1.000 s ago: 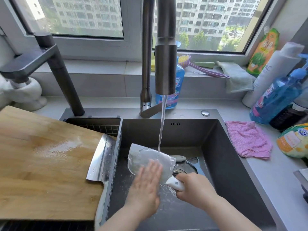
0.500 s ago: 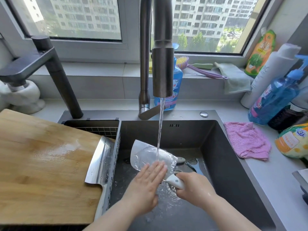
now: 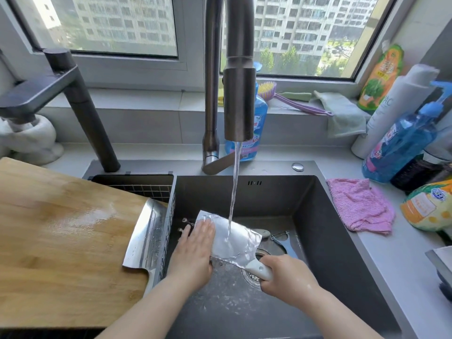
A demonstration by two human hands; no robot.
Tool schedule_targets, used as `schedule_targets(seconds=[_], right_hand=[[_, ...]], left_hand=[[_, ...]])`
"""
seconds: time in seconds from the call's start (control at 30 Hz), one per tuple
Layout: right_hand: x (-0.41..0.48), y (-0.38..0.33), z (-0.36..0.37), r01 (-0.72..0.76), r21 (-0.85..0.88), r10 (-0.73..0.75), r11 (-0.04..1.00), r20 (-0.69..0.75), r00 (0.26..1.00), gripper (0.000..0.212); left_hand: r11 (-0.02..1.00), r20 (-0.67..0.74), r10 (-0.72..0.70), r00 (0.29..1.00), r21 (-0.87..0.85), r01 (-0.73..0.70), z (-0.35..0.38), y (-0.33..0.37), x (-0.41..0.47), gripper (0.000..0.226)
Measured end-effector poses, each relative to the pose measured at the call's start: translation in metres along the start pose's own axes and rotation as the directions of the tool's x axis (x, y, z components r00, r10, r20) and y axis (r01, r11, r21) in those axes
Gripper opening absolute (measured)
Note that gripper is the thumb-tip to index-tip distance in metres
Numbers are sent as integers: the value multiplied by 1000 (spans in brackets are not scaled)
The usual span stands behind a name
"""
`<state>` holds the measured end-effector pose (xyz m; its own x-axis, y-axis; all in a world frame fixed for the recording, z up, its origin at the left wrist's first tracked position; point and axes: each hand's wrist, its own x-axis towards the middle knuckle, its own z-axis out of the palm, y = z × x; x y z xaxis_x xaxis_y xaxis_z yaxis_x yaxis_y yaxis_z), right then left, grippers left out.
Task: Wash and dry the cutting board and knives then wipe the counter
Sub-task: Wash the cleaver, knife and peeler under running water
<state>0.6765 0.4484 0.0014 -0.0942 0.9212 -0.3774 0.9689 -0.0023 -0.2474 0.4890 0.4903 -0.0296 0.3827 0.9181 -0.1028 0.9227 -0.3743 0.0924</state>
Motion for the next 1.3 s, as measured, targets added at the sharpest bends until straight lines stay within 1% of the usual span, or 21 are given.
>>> schedule_targets(seconds=[0.07, 0.13, 0.2, 0.23, 0.3, 0.37, 0.43, 0.47, 0.53, 0.6, 0.67, 0.7, 0.77, 0.8, 0.87, 0.93, 1.0, 1.07, 1.2, 1.23, 1.3], right_hand=[[1, -2, 3, 1, 16, -1, 1000, 2, 1000, 31], [2, -6, 5, 16, 36, -16, 999, -6, 1000, 33], [3, -7, 4, 36, 22, -35, 999, -22, 999, 34], [3, -7, 3, 37, 18, -37, 999, -23, 999, 33], [2, -3, 4, 26, 17, -26, 1000, -27, 999, 32], [2, -3, 6, 19, 35, -18, 999, -29, 999, 26], [1, -6, 6, 8, 48, -6, 999, -30, 1000, 9], [1, -8, 7, -2, 54, 4, 999, -26, 1000, 13], [2, -9, 8, -3, 70, 5, 998, -28, 1000, 22], [1, -10, 7, -12, 87, 15, 996, -37, 999, 22], [0, -6, 7, -28, 134, 35, 991, -55, 998, 20], [0, -5, 8, -37, 170, 47, 985, -57, 997, 20], [2, -4, 13, -53, 281, 76, 958, -72, 995, 27], [3, -5, 17, -66, 341, 99, 938, -82, 992, 29], [5, -12, 23, -85, 433, 142, 897, -100, 985, 31], [6, -21, 30, -83, 473, 160, 877, -125, 979, 32], [6, -30, 35, -74, 488, 161, 870, -139, 977, 24], [5, -39, 37, -65, 496, 146, 866, -128, 981, 19], [-6, -39, 35, 46, 440, -29, 897, -44, 999, 31], [-7, -35, 35, 89, 432, -88, 898, -23, 996, 38], [-7, -28, 30, 147, 528, -169, 836, -6, 986, 33]], left_hand=[[995, 14, 74, 997, -61, -73, -2, 8, -4, 75], [972, 52, 218, 975, -100, -212, -2, 19, -12, 76], [962, -28, 267, 963, -48, -268, 1, 17, -9, 76], [970, -139, 232, 963, -34, -239, 4, 10, -5, 78], [996, -178, 34, 983, -77, -49, 1, -3, 1, 83], [998, -46, 23, 999, -60, -25, 4, -4, -1, 81], [972, -99, 208, 973, -89, -216, 6, 9, -8, 72], [959, -41, 262, 964, -99, -265, 5, 17, -13, 66], [944, -134, 292, 947, -121, -308, 9, 22, -15, 56], [909, -331, 198, 923, -290, -299, 14, 14, -13, 41], [855, -423, -26, 906, -479, -199, 7, 6, -12, 22], [838, -405, -119, 907, -530, -127, 4, 3, -13, 16], [813, -225, -214, 950, -580, 46, 1, 5, -16, 25], [792, -88, -220, 971, -597, 126, 1, 8, -18, 27], [662, 188, -161, 969, -708, 247, -1, 19, -18, 24], [534, 282, -88, 955, -796, 284, -1, 31, -14, 25], [415, 322, -77, 944, -850, 324, -3, 39, -11, 27], [343, 367, -117, 923, -857, 385, -3, 43, -9, 30], [382, 321, -220, 921, -840, 384, -5, 42, -11, 32], [420, 290, -243, 926, -829, 369, -4, 41, -13, 32], [507, 239, -271, 932, -788, 349, -3, 38, -17, 30]])
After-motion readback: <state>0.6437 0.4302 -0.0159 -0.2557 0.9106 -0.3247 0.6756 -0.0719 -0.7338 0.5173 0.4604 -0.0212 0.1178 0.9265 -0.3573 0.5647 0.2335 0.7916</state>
